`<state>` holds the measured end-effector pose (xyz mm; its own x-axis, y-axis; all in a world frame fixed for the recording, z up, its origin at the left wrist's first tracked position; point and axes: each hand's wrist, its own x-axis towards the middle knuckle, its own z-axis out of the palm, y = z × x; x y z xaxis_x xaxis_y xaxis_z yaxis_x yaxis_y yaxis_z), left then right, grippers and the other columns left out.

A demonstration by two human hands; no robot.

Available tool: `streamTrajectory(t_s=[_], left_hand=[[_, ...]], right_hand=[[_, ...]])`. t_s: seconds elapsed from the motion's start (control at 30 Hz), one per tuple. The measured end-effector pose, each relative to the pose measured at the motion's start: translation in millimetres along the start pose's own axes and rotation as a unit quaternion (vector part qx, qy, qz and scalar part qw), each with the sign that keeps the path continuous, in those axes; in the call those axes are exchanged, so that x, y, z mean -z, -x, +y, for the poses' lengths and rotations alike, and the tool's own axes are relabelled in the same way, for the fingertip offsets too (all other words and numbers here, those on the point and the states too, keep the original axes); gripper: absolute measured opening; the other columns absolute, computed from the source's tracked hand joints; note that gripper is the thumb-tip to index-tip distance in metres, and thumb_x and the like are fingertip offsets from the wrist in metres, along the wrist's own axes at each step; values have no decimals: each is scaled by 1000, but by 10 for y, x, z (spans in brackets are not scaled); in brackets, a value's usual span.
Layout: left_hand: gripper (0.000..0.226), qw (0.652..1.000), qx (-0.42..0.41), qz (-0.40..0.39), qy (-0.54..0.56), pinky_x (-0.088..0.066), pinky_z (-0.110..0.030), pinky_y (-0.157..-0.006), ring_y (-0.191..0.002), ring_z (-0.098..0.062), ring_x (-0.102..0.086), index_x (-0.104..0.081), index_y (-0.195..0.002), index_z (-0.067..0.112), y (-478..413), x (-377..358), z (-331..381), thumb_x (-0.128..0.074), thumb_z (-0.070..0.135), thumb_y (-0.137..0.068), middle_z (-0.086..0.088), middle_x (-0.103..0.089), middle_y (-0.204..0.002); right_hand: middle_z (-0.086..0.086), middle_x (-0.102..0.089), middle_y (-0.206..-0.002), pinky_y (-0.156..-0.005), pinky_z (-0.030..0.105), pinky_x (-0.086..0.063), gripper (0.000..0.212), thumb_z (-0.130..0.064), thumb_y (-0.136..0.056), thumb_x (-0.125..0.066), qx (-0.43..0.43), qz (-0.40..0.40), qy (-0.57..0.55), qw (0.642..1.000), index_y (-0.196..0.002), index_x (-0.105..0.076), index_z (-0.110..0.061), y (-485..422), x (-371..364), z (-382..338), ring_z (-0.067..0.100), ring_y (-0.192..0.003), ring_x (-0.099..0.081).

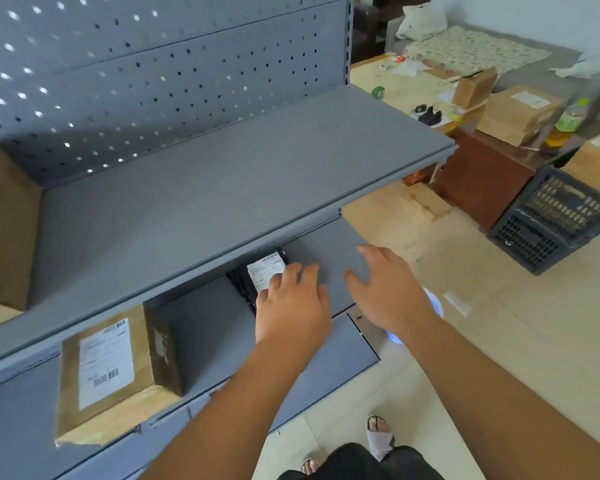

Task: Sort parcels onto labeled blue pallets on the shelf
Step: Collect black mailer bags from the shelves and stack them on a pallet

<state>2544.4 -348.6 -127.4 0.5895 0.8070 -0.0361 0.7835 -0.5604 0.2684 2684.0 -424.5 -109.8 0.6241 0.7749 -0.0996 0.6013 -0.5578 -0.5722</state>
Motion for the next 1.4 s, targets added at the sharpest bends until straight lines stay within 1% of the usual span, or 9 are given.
streamTrajectory(t_s=[0.13, 0.23, 0.43, 0.77, 0.97, 1.1, 1.23, 1.33, 1.4], left_hand=[[46, 996, 90, -11, 9, -42, -47, -99, -130, -27, -48, -43, -147, 31, -165, -125, -19, -40, 40, -101, 2, -45, -150], [45, 987, 154, -11, 46, -42, -45, -97, -127, -27, -49, -44, -145, 31, -244, -254, -26, -44, 39, -100, 1, -48, -147], [44, 954, 262, -15, 141, -45, -45, -95, -127, -29, -46, -45, -145, 30, -323, -524, -200, -44, 35, -101, -2, -50, -143], [46, 932, 320, -2, 173, -49, -46, -95, -131, -28, -44, -43, -148, 30, -515, -1066, -745, -44, 37, -103, -3, -49, -143], [49, 925, 330, 6, 187, -45, -47, -99, -132, -32, -45, -42, -148, 23, -637, -1468, -1098, -47, 37, -102, -7, -50, -143], [47, 915, 346, 1, 207, -50, -48, -100, -124, -33, -52, -45, -144, 18, -771, -1663, -1232, -47, 36, -101, -9, -54, -135], [33, 900, 357, 2, 250, -54, -52, -94, -109, -33, -61, -54, -124, 13, -910, -1796, -1302, -46, 34, -99, -9, -62, -122], [37, 891, 366, 11, 269, -56, -50, -92, -107, -33, -63, -56, -128, 13, -960, -1866, -1353, -46, 34, -99, -9, -64, -122], [39, 883, 368, 20, 291, -58, -41, -81, -100, -28, -65, -57, -132, 15, -977, -1882, -1380, -45, 34, -100, -8, -64, -122]], right_hand=[[14, -50, -149, -111, 40, -34, 55, -34, -100, -55, 56, -63, 22, 996, -150, -45, -13, -443, -116, 33, 35, -136, -44], [13, -49, -150, -107, 38, -35, 54, -36, -101, -55, 90, -103, 41, 990, -150, -44, -16, -668, -208, 75, 35, -134, -46], [13, -50, -149, -105, 41, -39, 54, -37, -101, -53, 112, -165, 59, 978, -150, -43, -16, -945, -443, 166, 35, -132, -46], [15, -55, -143, -99, 42, -45, 53, -34, -100, -53, 119, -194, 68, 971, -146, -46, -11, -1213, -1284, 226, 37, -127, -52], [16, -59, -127, -82, 41, -44, 39, -34, -100, -53, 143, -186, 80, 969, -128, -52, -6, -1308, -1850, 308, 38, -116, -54], [16, -58, -126, -78, 36, -39, 38, -33, -101, -52, 133, -173, 59, 974, -125, -52, -3, -1437, -2134, 320, 37, -115, -53], [17, -60, -120, -75, 33, -37, 33, -31, -101, -51, 82, -175, 23, 981, -117, -54, -3, -1559, -2362, 345, 37, -109, -57], [16, -64, -113, -71, 32, -38, 28, -28, -101, -50, 74, -172, 8, 982, -111, -57, -3, -1601, -2472, 373, 37, -102, -59], [13, -66, -111, -67, 31, -39, 25, -25, -100, -50, 69, -171, -11, 983, -111, -60, -5, -1606, -2512, 378, 33, -97, -61]])
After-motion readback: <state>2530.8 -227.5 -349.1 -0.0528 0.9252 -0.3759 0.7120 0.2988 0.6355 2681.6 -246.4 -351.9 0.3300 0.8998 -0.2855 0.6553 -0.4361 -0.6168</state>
